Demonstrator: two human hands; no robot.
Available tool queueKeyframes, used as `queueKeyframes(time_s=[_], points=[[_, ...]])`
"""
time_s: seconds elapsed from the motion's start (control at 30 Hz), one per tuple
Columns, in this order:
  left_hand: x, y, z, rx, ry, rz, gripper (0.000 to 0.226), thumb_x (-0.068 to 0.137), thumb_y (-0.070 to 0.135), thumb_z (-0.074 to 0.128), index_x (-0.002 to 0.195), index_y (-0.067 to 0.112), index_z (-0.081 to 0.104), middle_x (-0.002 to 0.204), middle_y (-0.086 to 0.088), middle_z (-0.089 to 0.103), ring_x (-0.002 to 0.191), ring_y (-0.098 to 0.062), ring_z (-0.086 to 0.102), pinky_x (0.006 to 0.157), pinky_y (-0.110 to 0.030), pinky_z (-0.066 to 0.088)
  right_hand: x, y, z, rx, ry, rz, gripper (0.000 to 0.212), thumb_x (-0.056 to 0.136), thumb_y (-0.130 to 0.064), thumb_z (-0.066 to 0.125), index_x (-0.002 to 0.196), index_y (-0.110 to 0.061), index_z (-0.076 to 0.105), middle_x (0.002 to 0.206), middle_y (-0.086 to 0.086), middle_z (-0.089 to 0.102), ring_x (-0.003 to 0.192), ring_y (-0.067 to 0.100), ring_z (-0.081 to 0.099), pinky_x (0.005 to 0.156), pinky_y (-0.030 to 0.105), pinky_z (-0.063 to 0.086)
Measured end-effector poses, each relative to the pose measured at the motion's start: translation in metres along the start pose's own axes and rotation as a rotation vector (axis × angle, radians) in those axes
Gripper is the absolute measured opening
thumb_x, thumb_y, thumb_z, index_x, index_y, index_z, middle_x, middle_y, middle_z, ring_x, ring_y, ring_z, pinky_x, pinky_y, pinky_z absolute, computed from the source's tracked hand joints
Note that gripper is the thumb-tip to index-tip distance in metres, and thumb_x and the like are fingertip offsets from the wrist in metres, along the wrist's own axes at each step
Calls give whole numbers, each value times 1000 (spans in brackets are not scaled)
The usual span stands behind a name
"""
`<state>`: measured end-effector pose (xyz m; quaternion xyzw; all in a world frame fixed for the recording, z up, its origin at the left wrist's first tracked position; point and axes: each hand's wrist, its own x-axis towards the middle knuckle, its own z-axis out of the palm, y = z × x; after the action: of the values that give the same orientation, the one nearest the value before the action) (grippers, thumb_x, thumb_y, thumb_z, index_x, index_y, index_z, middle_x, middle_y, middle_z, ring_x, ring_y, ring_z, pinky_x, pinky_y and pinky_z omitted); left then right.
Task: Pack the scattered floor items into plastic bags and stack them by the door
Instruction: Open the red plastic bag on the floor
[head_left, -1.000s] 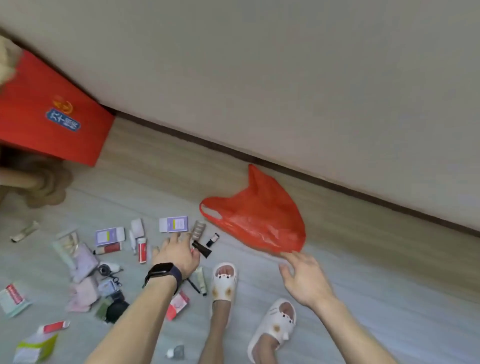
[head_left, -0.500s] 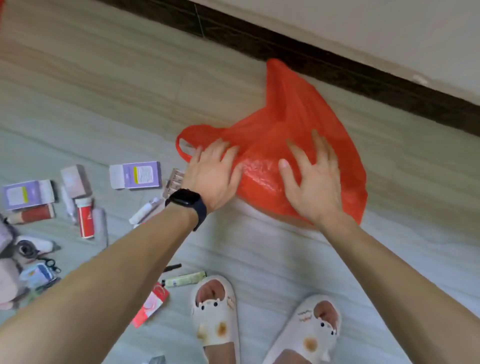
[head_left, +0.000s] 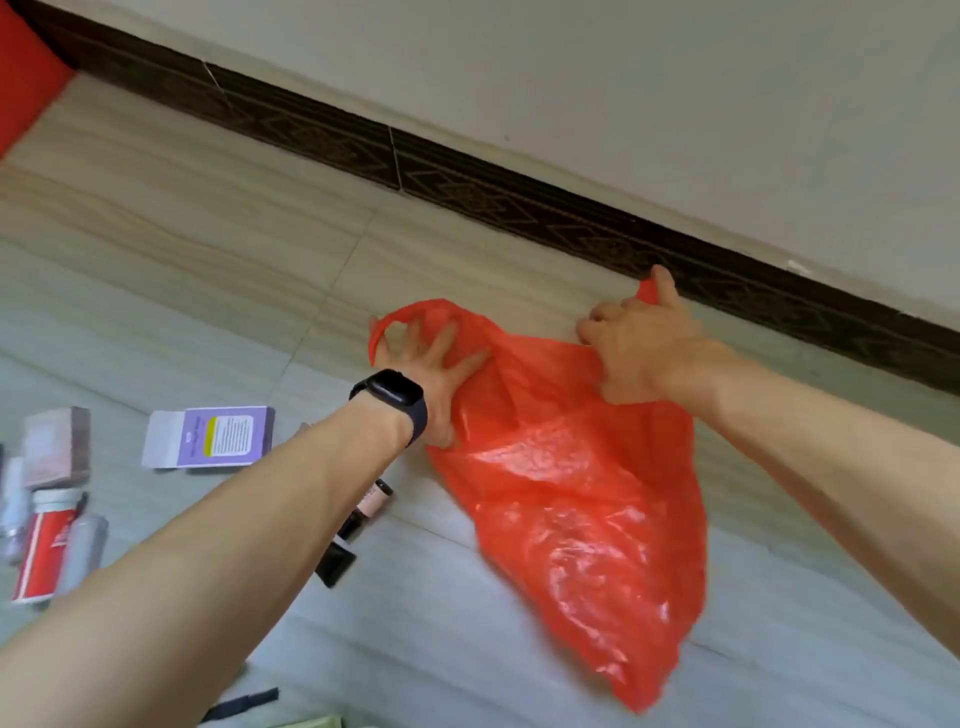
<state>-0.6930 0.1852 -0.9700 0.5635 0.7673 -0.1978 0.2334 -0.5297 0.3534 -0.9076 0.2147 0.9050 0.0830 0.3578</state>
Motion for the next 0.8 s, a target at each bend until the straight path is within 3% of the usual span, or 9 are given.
queueKeyframes(time_s=[0.13, 0.27, 0.4, 0.5, 0.53, 0.57, 0.67, 0.7, 0.8], points=[[-50, -10, -38, 38, 41, -152, 124, 61, 77, 67, 147, 49, -19, 162, -7, -15, 146, -44, -11, 104, -79, -4, -85, 28, 6, -106, -248, 153, 76, 82, -54, 47, 152, -41, 20, 162, 4, 16, 149, 30, 10, 108, 71, -16], [-123, 0, -90, 47, 209, -232, 118, 66, 79, 60, 148, 49, -19, 162, -6, -6, 147, -44, -2, 101, -81, -5, -179, 25, 6, 61, -190, 241, 90, 79, -38, 58, 154, -35, 9, 164, 8, -1, 150, 30, 4, 114, 67, -1], [-200, 11, -129, 129, 545, -273, 109, 74, 54, 67, 152, 45, -9, 159, -3, 15, 146, -40, 10, 104, -79, -4, -258, 27, -4, 361, 215, 419, 76, 76, -41, 62, 146, -30, 32, 165, 5, -5, 147, 28, 20, 118, 53, 17], [-243, 10, -128, 171, 891, -137, 95, 68, 33, 75, 151, 37, 30, 150, -7, 40, 139, -37, 28, 111, -68, -9, -318, 29, 2, 586, 668, 666, 52, 70, -39, 71, 116, -17, 61, 162, 6, 18, 132, 33, 42, 103, 46, 40], [-251, 10, -118, 163, 816, -93, 89, 67, 32, 74, 149, 35, 37, 149, -7, 42, 140, -36, 28, 114, -65, -7, -334, 21, 12, 580, 656, 679, 46, 70, -38, 70, 110, -18, 62, 162, 5, 19, 132, 32, 42, 101, 44, 40], [-257, 12, -107, 145, 626, -77, 87, 67, 38, 70, 147, 36, 38, 151, -6, 40, 142, -35, 26, 118, -60, 0, -345, 10, 23, 544, 495, 648, 46, 72, -38, 67, 115, -22, 60, 161, 3, 21, 132, 30, 42, 100, 42, 40], [-289, 34, -76, 121, -98, -8, 99, 58, 59, 72, 147, 43, 30, 152, -5, 37, 139, -29, 37, 115, -41, 31, -372, -33, 51, 613, -247, 391, 64, 75, -28, 63, 137, -25, 44, 137, 4, 55, 120, 23, 58, 94, 34, 51], [-296, 44, -72, 123, -173, 19, 103, 60, 57, 75, 149, 45, 24, 152, -7, 36, 138, -30, 37, 115, -39, 31, -379, -39, 58, 652, -310, 387, 64, 75, -25, 62, 136, -23, 43, 131, 4, 59, 116, 24, 60, 91, 33, 52], [-314, 65, -88, 127, 23, 98, 98, 68, 43, 73, 150, 47, 19, 146, -5, 38, 134, -28, 37, 111, -40, 34, -399, -22, 56, 653, -13, 489, 57, 75, -23, 59, 130, -23, 45, 135, -1, 51, 121, 24, 56, 91, 35, 50]])
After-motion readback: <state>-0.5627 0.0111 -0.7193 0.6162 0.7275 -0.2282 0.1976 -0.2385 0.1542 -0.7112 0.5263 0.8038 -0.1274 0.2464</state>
